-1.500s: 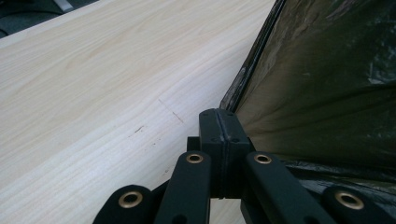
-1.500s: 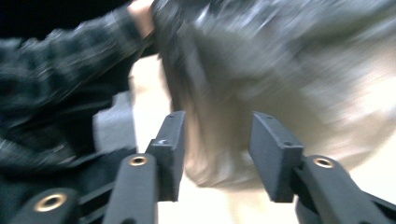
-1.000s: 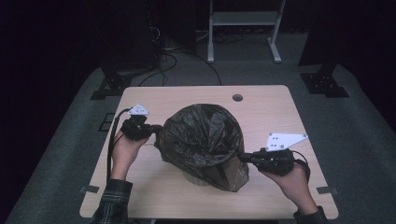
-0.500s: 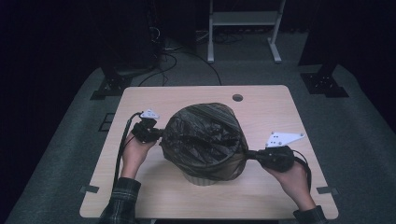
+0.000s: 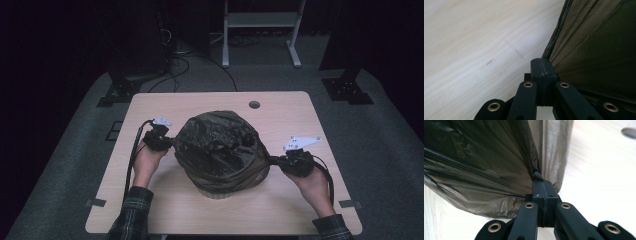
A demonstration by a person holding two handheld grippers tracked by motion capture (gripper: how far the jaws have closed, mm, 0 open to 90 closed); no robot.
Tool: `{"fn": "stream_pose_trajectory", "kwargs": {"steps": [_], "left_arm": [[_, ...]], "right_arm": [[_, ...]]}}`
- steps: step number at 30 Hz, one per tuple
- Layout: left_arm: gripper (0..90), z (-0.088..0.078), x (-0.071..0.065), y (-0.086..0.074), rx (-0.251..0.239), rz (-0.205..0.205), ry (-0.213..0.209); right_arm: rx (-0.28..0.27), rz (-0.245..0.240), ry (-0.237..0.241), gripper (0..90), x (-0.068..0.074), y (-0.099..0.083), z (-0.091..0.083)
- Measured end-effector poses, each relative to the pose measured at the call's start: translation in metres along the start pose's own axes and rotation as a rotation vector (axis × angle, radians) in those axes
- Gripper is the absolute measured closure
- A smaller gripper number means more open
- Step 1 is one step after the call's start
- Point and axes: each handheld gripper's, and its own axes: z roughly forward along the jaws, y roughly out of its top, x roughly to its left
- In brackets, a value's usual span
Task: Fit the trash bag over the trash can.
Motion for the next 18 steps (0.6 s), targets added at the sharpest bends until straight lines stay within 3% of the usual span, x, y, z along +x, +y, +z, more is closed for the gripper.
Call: {"fn": "stream_pose_trajectory", "kwargs": {"steps": [2,6,9,12,14,15,18], "left_arm": [[90.0,0.006,0.003,-0.007,0.032,-0.014,0.006],[90.0,0.012,0.008,-0.024,0.041,-0.041,-0.016],[90.0,0.012,0.009,-0.027,0.050,-0.043,-0.012],[89.8,0.005,0.010,-0.027,0.001,-0.039,-0.007],[79.0,0.001,0.011,-0.026,-0.021,-0.051,-0.008],[73.4,-0.008,0.010,-0.024,-0.051,-0.044,-0.003],[59.2,-0.023,0.008,-0.020,-0.064,-0.034,0.002]], "right_arm": [[0.013,0.000,0.005,90.0,0.000,-0.004,0.004],[0.038,-0.002,0.018,90.0,0.001,-0.012,0.009],[0.048,0.004,0.024,90.0,0.000,-0.015,0.010],[0.063,0.007,0.032,90.0,-0.002,-0.018,0.014],[0.057,0.002,0.036,87.7,-0.001,-0.018,0.014],[0.033,0.007,0.023,70.4,0.000,-0.017,0.010],[0.001,0.017,0.035,55.1,-0.002,-0.014,0.002]]}}
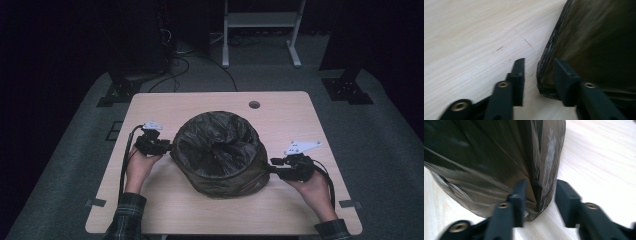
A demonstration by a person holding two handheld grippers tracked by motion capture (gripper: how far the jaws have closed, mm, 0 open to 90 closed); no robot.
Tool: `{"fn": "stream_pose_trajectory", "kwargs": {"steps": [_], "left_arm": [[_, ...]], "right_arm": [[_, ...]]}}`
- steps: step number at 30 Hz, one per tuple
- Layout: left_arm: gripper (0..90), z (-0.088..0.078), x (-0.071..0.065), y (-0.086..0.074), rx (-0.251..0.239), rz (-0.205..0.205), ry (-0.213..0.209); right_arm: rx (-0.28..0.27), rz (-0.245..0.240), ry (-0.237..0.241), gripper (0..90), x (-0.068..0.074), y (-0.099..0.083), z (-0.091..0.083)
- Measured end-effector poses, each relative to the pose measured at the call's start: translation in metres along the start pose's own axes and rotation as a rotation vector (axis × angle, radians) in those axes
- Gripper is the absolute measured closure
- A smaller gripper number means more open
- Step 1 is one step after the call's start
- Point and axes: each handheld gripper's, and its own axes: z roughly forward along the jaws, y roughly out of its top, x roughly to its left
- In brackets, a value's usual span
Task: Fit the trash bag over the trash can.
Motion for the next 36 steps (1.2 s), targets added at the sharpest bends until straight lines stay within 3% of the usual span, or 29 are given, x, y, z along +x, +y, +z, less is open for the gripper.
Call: {"fn": "stream_pose_trajectory", "kwargs": {"steps": [2,9,10,12,15,20,32,36], "left_arm": [[47.3,-0.009,-0.002,0.001,-0.005,0.005,0.002],[17.0,-0.033,-0.016,-0.014,0.010,0.088,0.011],[16.6,-0.036,-0.018,-0.017,0.009,0.097,0.007],[6.7,-0.040,-0.022,-0.024,0.008,0.113,0.009],[0.7,-0.043,-0.030,-0.037,0.011,0.142,-0.021],[0.0,-0.041,-0.048,-0.057,0.040,0.218,-0.050],[0.0,-0.025,-0.072,-0.084,0.022,0.293,-0.078],[0.0,-0.015,-0.076,-0.089,0.045,0.326,-0.117]], "right_arm": [[-0.012,-0.004,-0.001,44.7,0.000,0.002,-0.006],[-0.108,-0.015,0.038,16.0,0.001,0.005,-0.028],[-0.113,-0.018,0.039,13.8,0.001,0.006,-0.031],[-0.129,-0.034,0.035,10.1,0.003,0.008,-0.036],[-0.151,-0.053,0.052,8.4,0.006,0.014,-0.041],[-0.179,-0.082,0.055,2.2,0.009,0.027,-0.047],[-0.209,-0.143,0.085,2.2,0.016,0.067,-0.055],[-0.223,-0.166,0.122,2.2,0.024,0.087,-0.057]]}}
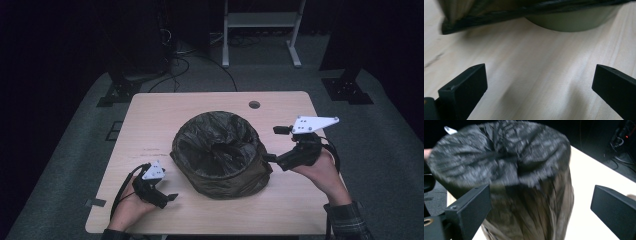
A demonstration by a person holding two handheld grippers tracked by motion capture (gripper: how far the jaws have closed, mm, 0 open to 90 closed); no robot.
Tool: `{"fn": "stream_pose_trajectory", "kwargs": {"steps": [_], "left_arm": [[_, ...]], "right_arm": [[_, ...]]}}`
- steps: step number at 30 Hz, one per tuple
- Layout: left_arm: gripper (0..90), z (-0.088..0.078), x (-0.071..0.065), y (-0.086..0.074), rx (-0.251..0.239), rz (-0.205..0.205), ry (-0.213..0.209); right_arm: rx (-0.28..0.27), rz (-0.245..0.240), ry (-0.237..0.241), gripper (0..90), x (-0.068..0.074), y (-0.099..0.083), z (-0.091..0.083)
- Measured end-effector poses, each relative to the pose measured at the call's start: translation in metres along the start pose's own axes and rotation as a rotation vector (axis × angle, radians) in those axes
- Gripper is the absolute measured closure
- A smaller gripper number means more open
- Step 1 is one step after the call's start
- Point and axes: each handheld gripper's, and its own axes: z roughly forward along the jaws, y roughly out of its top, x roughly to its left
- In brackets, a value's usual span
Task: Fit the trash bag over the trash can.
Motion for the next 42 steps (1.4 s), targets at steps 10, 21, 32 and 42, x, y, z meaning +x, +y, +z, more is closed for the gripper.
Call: {"fn": "stream_pose_trajectory", "kwargs": {"steps": [10,21,32,42], "left_arm": [[0.0,0.013,-0.006,-0.006,0.006,0.026,-0.047],[0.0,0.015,-0.005,-0.011,-0.045,0.009,-0.065],[0.0,0.015,-0.005,-0.011,-0.045,0.008,-0.066],[0.0,0.015,-0.005,-0.011,-0.045,0.007,-0.065]], "right_arm": [[0.014,-0.073,0.063,2.2,0.014,0.036,0.023],[0.070,-0.117,0.105,2.2,0.016,0.059,0.045],[0.233,-0.191,0.153,2.2,0.023,0.074,0.093],[0.358,-0.211,0.148,2.2,0.027,0.074,0.118]]}}
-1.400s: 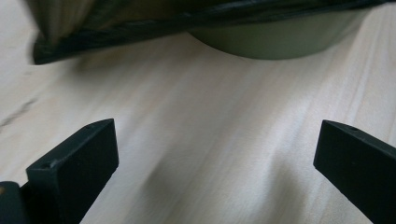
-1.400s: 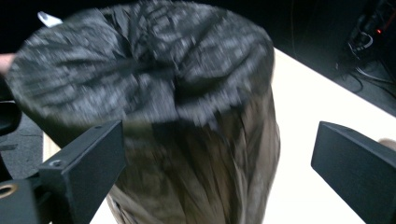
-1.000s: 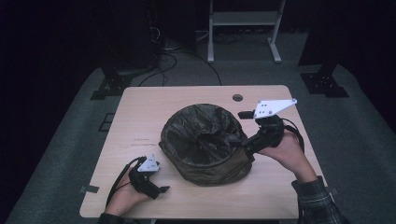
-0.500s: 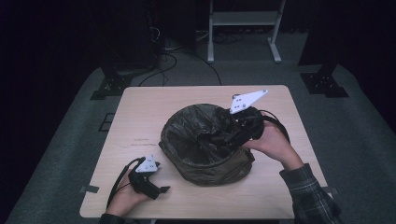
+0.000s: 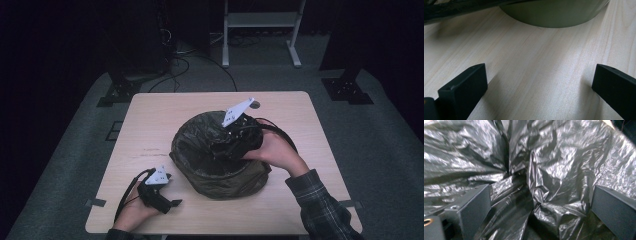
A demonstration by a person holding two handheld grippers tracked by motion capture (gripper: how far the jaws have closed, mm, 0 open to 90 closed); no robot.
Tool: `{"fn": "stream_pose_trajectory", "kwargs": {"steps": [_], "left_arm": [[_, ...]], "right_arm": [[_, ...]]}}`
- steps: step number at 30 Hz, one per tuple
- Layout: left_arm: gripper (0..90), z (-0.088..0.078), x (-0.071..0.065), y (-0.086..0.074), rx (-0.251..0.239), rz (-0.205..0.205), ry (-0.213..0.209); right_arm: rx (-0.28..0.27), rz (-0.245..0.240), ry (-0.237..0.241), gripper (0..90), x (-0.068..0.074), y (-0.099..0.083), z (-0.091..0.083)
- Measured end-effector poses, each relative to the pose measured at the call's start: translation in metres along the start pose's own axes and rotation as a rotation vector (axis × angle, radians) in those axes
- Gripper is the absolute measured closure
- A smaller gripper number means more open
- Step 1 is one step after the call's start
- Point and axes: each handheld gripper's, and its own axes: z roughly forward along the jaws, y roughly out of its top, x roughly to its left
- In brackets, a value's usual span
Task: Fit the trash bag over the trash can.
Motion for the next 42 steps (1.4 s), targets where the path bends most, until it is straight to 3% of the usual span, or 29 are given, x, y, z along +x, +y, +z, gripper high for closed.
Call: {"fn": "stream_pose_trajectory", "kwargs": {"steps": [5,7,9,14,20,22,24,26,30,36,42], "left_arm": [[0.0,0.000,0.000,0.000,0.000,0.000,0.000],[0.0,0.000,0.000,0.000,0.000,0.000,0.000],[0.0,0.000,0.000,0.000,0.000,0.000,0.000],[0.0,0.000,0.000,0.000,0.000,0.000,0.001],[0.0,0.000,0.000,0.000,0.000,0.000,0.000],[0.0,0.000,0.000,0.000,0.000,0.001,0.000],[0.0,0.000,0.000,0.000,0.000,0.000,0.000],[0.0,0.000,0.000,0.000,0.000,0.000,0.000],[0.0,0.000,0.000,0.000,0.000,0.000,0.000],[0.0,0.000,0.000,0.000,0.001,0.000,0.000],[0.0,0.000,0.000,0.000,0.001,0.000,0.000]], "right_arm": [[0.058,-0.013,0.005,2.2,0.003,-0.002,0.009],[0.090,-0.013,0.031,3.0,0.006,-0.002,0.014],[0.139,-0.030,0.016,4.4,0.008,0.000,0.017],[0.173,-0.006,0.047,4.2,0.010,0.000,0.019],[0.106,0.003,0.028,1.8,0.007,0.005,0.008],[0.054,0.019,0.006,1.7,0.004,0.014,-0.005],[0.040,0.021,0.010,1.8,0.003,0.017,-0.008],[-0.009,0.012,0.017,1.8,0.003,0.030,-0.011],[-0.072,0.012,0.050,1.7,0.004,0.049,-0.003],[-0.059,0.004,0.073,1.7,0.004,0.067,0.027],[0.010,0.015,0.093,1.7,0.007,0.069,0.054]]}}
